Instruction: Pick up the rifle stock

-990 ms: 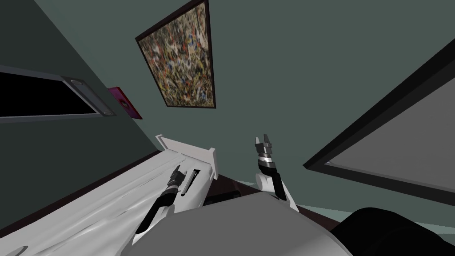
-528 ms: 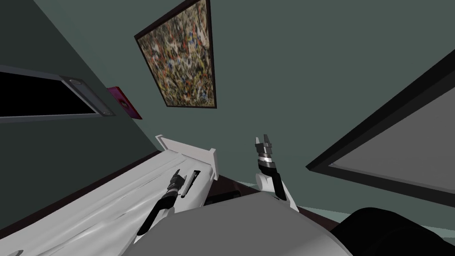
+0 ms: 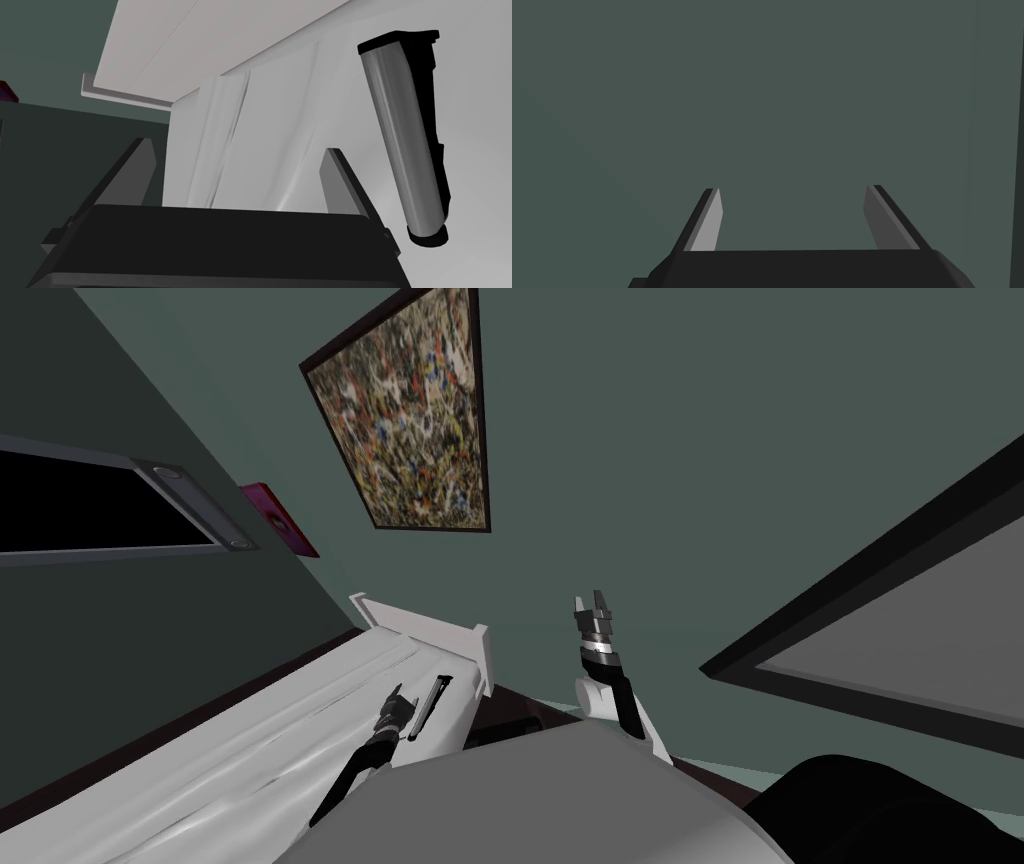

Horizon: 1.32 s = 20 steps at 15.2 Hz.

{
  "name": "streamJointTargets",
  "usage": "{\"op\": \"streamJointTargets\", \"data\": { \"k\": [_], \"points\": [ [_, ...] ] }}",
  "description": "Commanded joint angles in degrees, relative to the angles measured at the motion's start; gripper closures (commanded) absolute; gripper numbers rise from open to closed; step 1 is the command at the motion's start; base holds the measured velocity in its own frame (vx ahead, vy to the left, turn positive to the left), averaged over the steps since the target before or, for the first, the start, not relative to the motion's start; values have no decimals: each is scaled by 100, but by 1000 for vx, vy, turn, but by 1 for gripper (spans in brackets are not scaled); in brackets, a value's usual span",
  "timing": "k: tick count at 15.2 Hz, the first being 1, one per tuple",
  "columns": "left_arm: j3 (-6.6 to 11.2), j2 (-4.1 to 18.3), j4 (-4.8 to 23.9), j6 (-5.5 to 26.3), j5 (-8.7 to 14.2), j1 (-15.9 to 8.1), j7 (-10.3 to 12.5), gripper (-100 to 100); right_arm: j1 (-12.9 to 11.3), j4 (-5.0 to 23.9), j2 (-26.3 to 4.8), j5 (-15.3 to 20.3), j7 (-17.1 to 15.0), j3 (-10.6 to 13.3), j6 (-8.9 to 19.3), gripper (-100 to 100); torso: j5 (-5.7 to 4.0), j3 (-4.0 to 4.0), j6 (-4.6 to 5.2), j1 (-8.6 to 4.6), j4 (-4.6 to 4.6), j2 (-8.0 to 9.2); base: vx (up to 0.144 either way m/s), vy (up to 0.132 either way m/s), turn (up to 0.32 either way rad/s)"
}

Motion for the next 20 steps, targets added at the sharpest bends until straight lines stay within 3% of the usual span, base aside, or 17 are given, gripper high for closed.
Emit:
{"op": "streamJointTargets", "data": {
  "k": [1,8,13,15,19,20],
  "points": [
    [-2,-6,242,4,38,-75,30,-100,0,0,0,0,0,0,0,0,0,0,0,0,0,0,33,22,0],
    [-5,-130,1001,102,346,-296,210,-100,0,0,0,0,0,0,0,0,0,1,0,-2,0,2,40,31,3],
    [-4,-190,1348,131,442,-367,266,-100,0,0,0,0,0,0,0,0,0,0,0,0,0,-1,41,32,2],
    [-1,-259,1598,158,535,-436,320,-100,0,0,0,0,0,0,0,0,1,1,1,2,0,1,39,44,3],
    [21,-638,2449,239,855,-694,506,-100,1,0,-1,0,0,-1,0,0,5,-13,0,20,-4,-24,101,88,6],
    [21,-638,2449,239,855,-694,506,-100,1,0,-1,0,0,-1,0,0,6,-17,-1,26,-6,-29,117,100,3]
  ]
}}
